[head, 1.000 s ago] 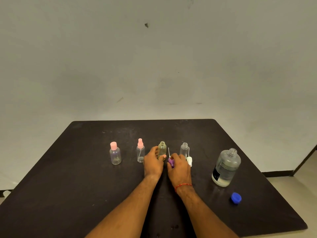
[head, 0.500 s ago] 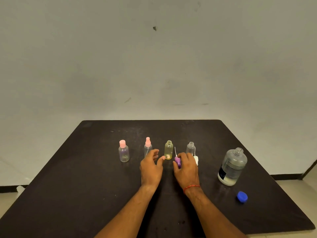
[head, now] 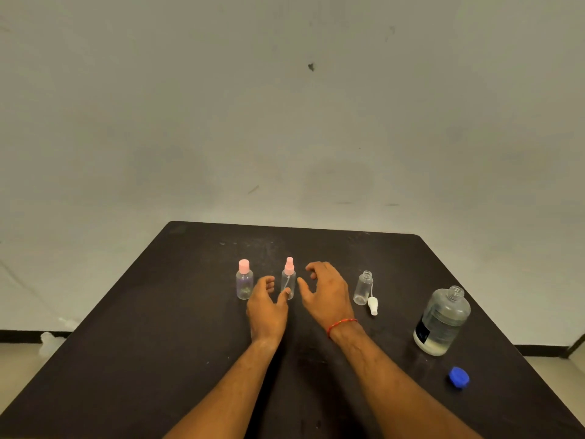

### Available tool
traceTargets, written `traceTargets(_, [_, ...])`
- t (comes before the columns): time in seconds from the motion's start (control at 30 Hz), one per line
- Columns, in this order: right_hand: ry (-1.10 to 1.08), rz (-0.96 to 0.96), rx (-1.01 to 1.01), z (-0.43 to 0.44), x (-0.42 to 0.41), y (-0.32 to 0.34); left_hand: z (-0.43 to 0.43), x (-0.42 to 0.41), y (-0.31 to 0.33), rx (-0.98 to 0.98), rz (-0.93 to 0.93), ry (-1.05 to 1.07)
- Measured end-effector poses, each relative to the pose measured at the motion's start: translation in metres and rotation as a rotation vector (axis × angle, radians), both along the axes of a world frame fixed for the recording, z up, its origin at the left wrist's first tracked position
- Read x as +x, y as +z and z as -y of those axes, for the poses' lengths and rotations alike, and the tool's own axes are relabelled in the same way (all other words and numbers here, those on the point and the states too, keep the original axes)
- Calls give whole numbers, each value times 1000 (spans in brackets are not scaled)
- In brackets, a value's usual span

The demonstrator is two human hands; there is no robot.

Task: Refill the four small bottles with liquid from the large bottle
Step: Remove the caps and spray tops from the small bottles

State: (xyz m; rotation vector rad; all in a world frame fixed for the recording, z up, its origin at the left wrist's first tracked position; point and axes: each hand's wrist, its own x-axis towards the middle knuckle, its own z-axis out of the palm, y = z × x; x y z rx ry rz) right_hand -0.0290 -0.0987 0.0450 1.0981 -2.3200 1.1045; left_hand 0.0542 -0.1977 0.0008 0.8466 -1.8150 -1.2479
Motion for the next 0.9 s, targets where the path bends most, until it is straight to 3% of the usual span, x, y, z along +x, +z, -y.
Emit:
traceTargets(0.57, [-25,226,232,53,-15,23,20,-25,9,8,31,-191])
traceTargets(0.9, [120,197,392,47,-11,47,22,-11,22,-103,79,-246])
